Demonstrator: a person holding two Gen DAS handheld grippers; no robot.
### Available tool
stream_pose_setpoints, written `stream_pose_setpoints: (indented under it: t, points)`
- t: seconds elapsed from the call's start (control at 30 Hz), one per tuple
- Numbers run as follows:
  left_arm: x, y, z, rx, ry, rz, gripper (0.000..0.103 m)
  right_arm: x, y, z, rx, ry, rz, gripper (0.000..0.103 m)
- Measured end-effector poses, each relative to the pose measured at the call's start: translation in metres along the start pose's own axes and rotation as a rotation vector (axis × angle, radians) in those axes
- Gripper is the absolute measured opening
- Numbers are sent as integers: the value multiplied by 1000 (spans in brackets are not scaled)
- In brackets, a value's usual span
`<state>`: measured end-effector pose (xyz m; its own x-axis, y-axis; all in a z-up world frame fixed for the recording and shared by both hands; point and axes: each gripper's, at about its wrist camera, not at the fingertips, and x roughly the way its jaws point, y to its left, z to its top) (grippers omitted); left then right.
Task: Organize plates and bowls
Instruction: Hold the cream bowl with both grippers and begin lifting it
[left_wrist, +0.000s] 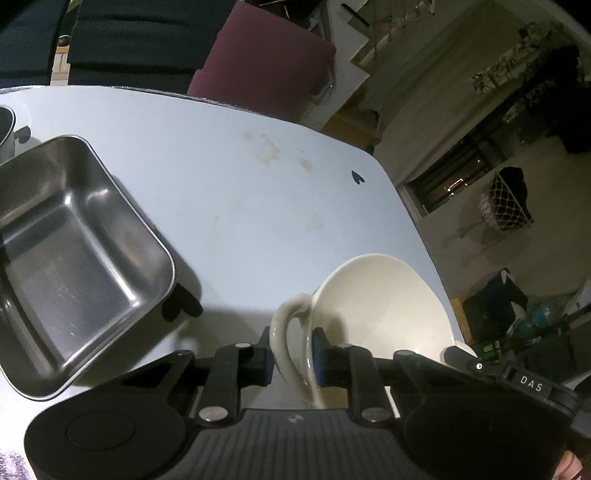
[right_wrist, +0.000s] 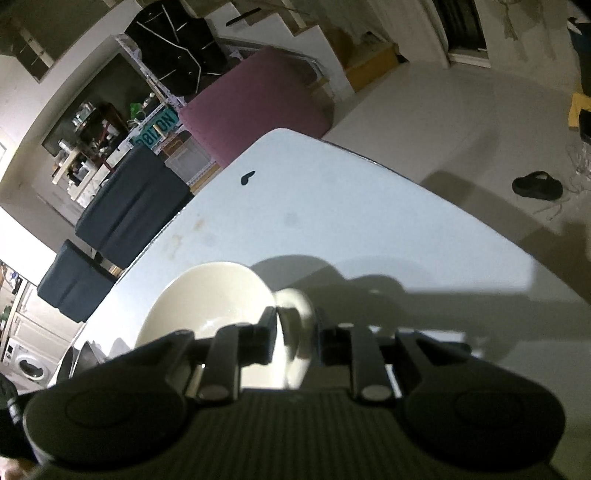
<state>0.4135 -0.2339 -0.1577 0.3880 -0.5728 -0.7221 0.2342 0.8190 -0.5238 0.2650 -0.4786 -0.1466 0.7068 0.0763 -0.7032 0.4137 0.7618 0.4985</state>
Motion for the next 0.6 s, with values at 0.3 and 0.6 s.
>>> stream_pose_setpoints:
  t: [0.3, 0.6]
  points:
    - [-4, -5, 3, 42, 5, 38, 24, 1, 0, 2, -47, 11, 14, 24]
    - [-4, -6, 4, 74, -3, 39, 24, 10, 1, 1, -80, 96, 19, 19]
